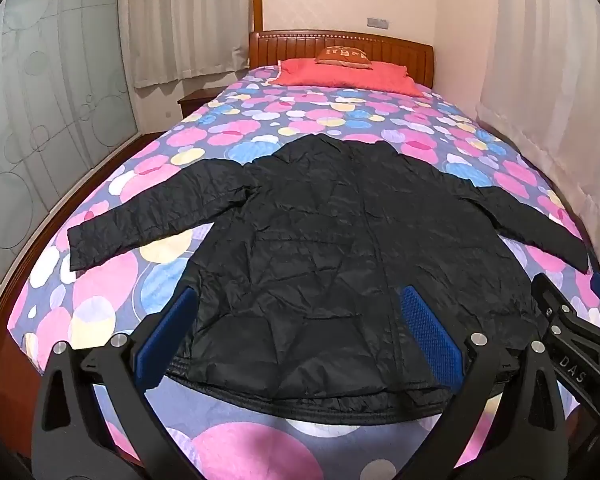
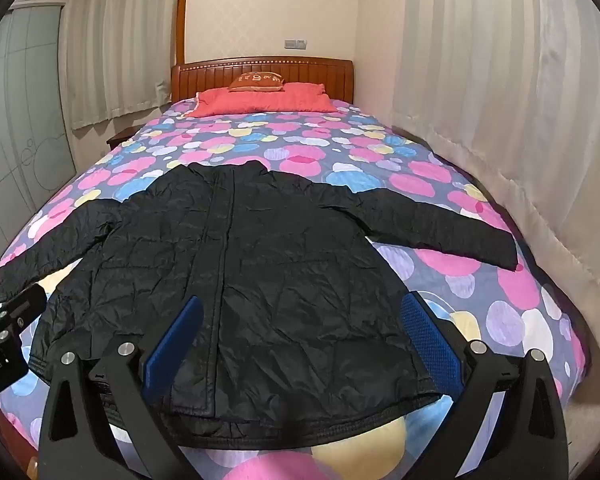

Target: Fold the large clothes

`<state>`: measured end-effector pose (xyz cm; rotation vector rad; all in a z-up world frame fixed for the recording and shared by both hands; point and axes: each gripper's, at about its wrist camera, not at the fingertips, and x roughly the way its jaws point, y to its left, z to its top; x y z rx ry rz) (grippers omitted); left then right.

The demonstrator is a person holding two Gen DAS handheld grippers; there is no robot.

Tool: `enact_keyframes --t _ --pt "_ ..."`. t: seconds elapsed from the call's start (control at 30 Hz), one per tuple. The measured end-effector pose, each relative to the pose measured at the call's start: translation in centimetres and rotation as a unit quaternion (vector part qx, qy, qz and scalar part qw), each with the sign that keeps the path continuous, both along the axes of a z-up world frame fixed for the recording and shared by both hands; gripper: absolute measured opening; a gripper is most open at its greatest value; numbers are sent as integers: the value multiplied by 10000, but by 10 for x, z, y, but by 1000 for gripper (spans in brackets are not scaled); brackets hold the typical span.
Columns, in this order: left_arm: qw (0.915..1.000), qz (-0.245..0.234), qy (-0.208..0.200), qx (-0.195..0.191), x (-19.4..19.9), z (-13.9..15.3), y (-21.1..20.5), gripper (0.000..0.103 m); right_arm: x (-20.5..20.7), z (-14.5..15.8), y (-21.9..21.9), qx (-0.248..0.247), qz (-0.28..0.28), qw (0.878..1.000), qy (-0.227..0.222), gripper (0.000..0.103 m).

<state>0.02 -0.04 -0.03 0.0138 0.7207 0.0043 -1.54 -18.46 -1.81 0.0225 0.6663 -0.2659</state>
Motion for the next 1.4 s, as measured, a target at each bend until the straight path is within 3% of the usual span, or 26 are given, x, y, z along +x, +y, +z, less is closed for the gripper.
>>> enact_keyframes --t 1.4 --pt "9999 -57 101 -12 2 -5 -2 101 -2 0 -2 13 9 10000 2 98"
